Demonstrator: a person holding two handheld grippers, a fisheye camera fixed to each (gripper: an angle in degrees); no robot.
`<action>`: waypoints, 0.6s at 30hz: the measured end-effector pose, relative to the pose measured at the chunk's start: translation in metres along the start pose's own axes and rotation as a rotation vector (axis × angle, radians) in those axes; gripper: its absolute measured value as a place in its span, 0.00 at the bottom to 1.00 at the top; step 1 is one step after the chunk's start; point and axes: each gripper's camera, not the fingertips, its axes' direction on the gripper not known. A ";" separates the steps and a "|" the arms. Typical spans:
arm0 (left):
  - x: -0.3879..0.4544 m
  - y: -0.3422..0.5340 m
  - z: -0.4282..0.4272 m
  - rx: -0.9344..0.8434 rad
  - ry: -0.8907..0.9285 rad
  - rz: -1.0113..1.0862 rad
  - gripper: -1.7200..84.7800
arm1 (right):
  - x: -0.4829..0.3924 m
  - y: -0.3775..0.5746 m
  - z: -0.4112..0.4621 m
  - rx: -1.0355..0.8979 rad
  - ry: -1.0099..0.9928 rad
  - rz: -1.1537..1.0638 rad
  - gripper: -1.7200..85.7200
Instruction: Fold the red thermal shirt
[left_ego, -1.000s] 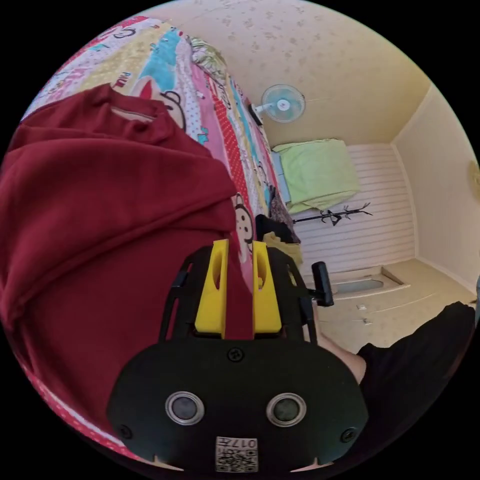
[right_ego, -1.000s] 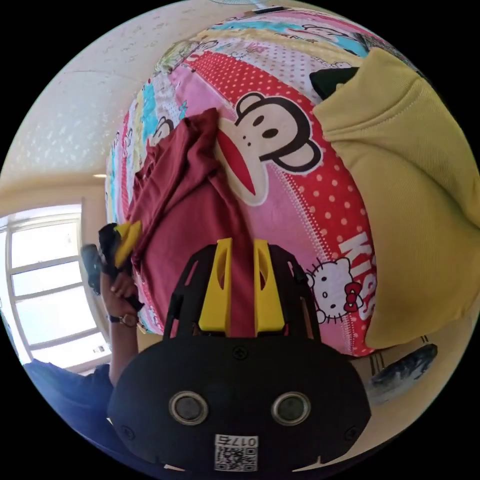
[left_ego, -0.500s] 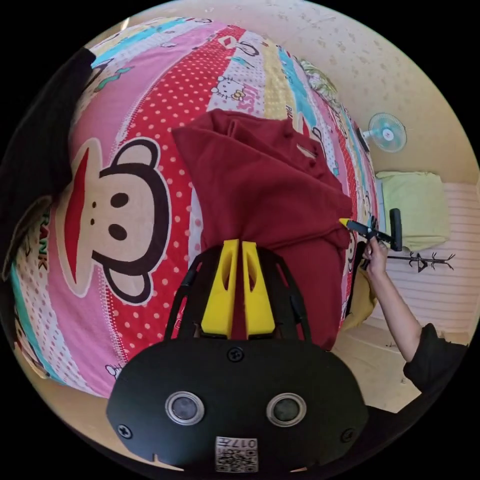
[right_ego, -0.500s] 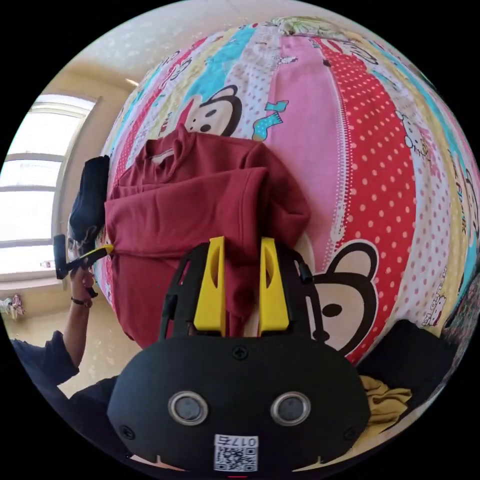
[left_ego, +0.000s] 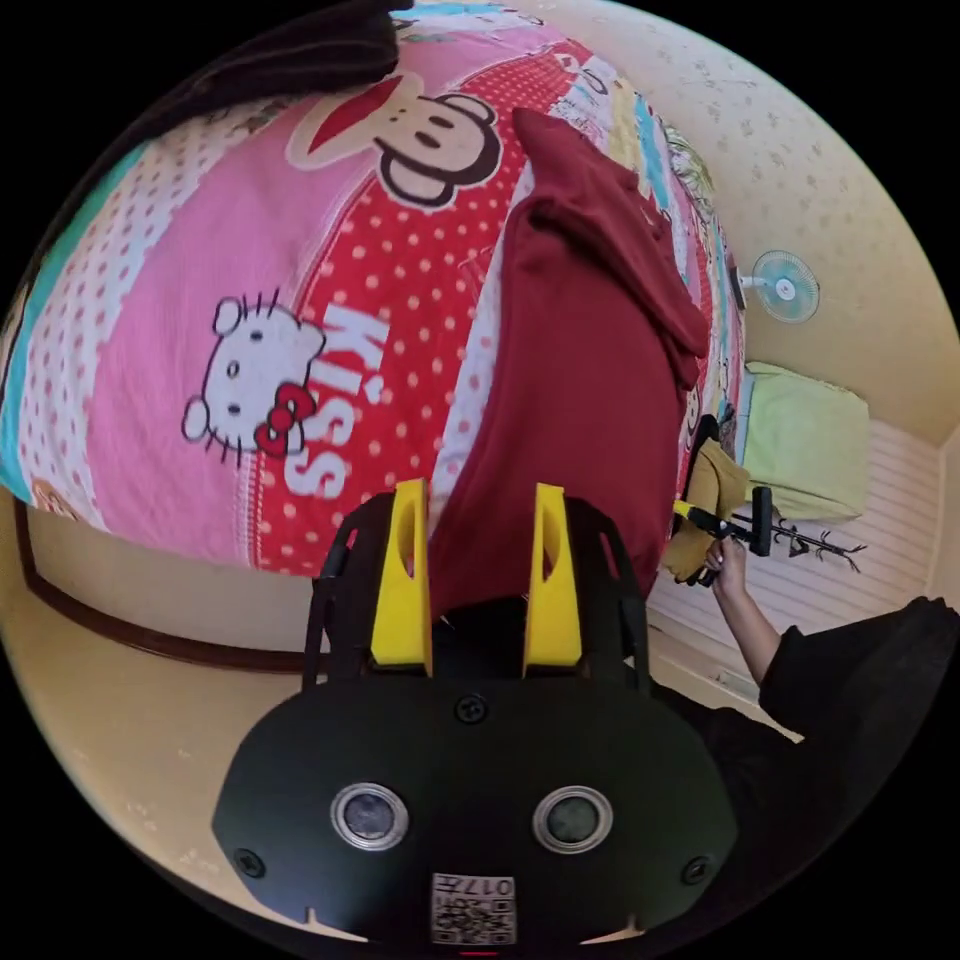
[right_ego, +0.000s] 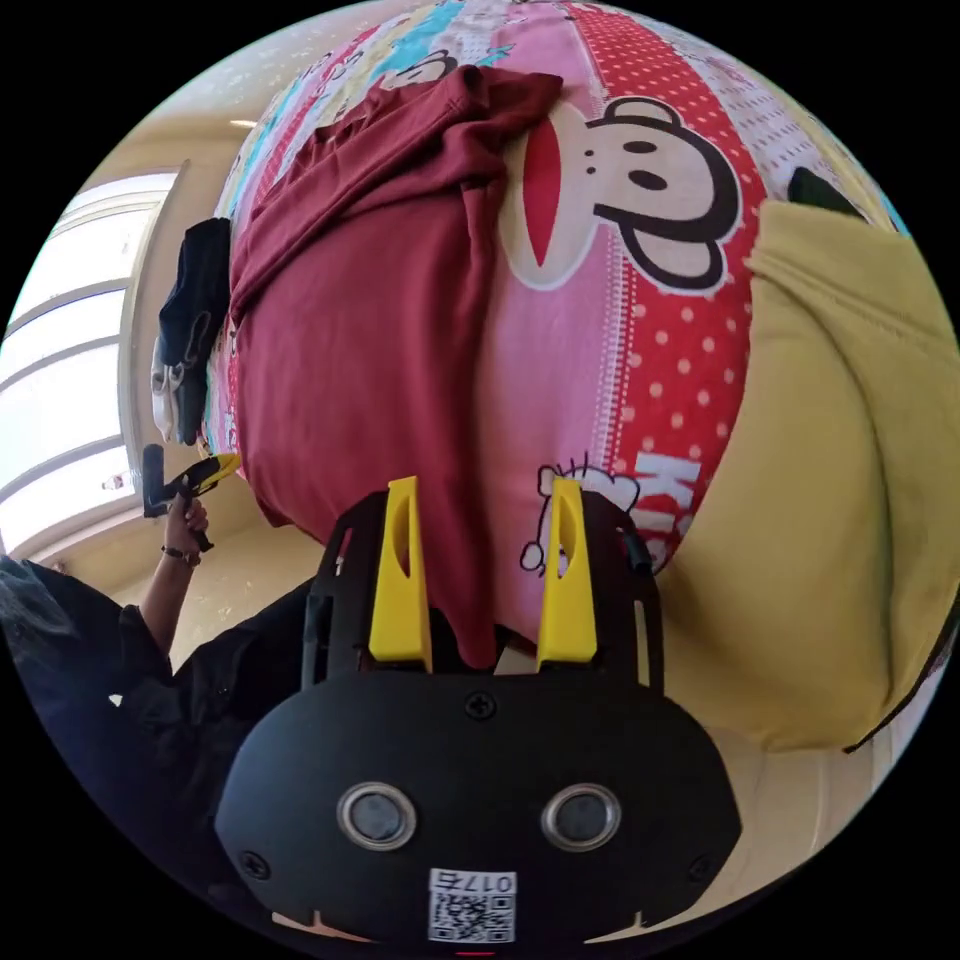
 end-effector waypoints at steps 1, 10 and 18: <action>-0.007 0.009 0.003 -0.038 0.030 -0.027 0.16 | 0.002 0.018 -0.001 0.012 -0.026 0.041 0.21; 0.002 0.004 -0.056 -0.147 0.124 0.048 0.06 | -0.013 0.043 -0.024 -0.135 -0.135 0.047 0.07; 0.057 -0.127 -0.156 -0.098 0.450 0.282 0.06 | 0.023 -0.079 -0.146 0.023 -0.670 -0.038 0.06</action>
